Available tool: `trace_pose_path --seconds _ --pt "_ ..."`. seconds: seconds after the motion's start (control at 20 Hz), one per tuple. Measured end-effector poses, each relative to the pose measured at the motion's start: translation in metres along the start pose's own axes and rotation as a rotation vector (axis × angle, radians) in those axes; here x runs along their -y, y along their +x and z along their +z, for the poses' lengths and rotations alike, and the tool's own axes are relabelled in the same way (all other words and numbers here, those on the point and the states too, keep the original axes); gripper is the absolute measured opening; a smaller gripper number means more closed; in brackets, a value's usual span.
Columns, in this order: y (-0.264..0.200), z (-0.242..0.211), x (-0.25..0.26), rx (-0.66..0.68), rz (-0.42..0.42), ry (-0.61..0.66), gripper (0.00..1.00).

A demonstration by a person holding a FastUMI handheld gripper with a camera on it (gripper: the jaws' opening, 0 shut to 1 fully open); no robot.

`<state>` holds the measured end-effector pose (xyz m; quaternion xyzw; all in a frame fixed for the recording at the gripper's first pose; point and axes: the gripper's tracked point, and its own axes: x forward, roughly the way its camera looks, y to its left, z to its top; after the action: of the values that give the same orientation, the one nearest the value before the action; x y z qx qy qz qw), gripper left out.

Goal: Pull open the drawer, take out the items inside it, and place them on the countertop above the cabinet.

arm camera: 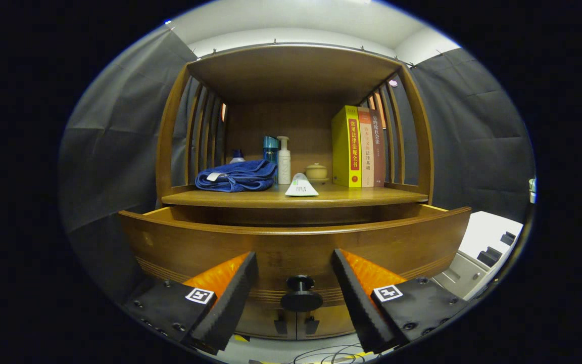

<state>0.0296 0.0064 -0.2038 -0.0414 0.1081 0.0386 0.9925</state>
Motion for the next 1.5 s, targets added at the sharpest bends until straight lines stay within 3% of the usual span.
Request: trace_pose_path --seconds 0.45,1.15,1.5 --pt "0.051 0.004 0.0 -0.006 -0.009 -0.039 0.99" --pt "0.089 0.008 -0.002 -0.012 -0.013 -0.04 0.99" --pt "0.08 0.022 -0.006 0.004 0.0 -0.003 0.98"
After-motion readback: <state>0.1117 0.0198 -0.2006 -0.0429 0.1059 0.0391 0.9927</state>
